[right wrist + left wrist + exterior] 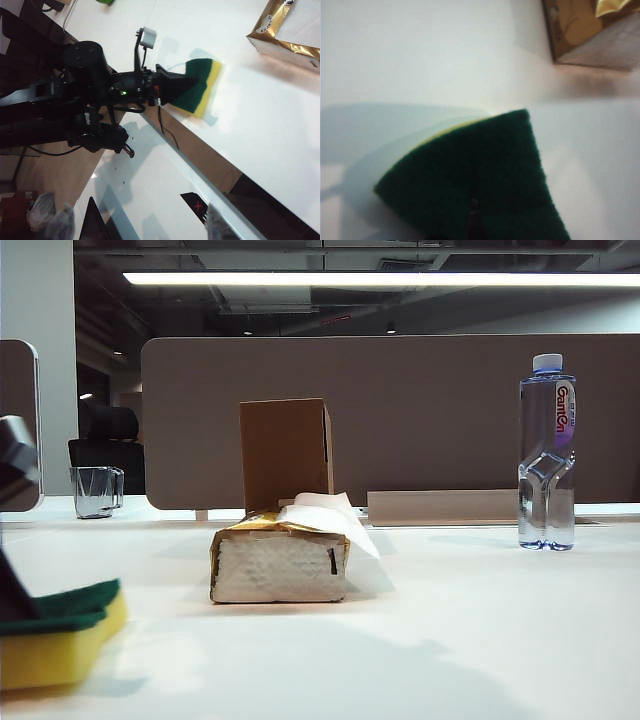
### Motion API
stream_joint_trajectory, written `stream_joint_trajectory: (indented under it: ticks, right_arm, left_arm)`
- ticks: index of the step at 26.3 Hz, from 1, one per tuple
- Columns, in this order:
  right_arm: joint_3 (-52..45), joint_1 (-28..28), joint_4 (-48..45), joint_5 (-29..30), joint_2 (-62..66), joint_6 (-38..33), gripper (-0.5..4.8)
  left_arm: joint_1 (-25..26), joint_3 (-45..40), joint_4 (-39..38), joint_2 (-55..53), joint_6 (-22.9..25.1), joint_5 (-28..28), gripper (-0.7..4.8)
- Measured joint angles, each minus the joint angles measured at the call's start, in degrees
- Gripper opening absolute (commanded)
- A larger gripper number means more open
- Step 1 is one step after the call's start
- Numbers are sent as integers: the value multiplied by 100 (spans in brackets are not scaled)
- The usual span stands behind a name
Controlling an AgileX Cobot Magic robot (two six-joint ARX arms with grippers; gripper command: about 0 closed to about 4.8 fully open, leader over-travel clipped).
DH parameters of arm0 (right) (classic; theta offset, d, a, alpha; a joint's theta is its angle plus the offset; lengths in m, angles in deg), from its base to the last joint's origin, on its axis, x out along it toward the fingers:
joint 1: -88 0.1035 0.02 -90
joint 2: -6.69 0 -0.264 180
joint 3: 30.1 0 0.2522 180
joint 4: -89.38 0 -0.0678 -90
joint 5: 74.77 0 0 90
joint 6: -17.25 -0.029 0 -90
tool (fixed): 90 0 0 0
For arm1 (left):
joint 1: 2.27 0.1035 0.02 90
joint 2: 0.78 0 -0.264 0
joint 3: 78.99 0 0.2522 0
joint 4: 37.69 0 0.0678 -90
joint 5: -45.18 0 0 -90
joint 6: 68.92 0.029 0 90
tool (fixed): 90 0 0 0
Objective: Move the sponge from left to right to wipe the table, avoiding obstacles on the table, and finally reaching the bottle of mineral water.
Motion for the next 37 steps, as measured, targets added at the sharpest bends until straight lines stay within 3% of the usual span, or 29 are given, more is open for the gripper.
stream_joint_trajectory:
  ticks: [7,13,25,34,37]
  right_arm:
    - [0,0,92,0,-31,0,337]
    - [0,0,192,0,-33,-2,337]
    - [0,2,232,0,-144,-2,337]
    - [0,0,396,0,-216,2,337]
    - [0,0,573,0,-219,4,337]
  left_arm:
    - [-791,15,890,-658,-518,262,-5]
    - [-1405,109,1137,-920,-870,498,-5]
    - [-1550,1099,1261,-2291,-896,186,-5]
    - [-1978,1394,1519,-2721,-896,435,-3]
    - [-1978,1394,1517,-2721,-896,435,56]
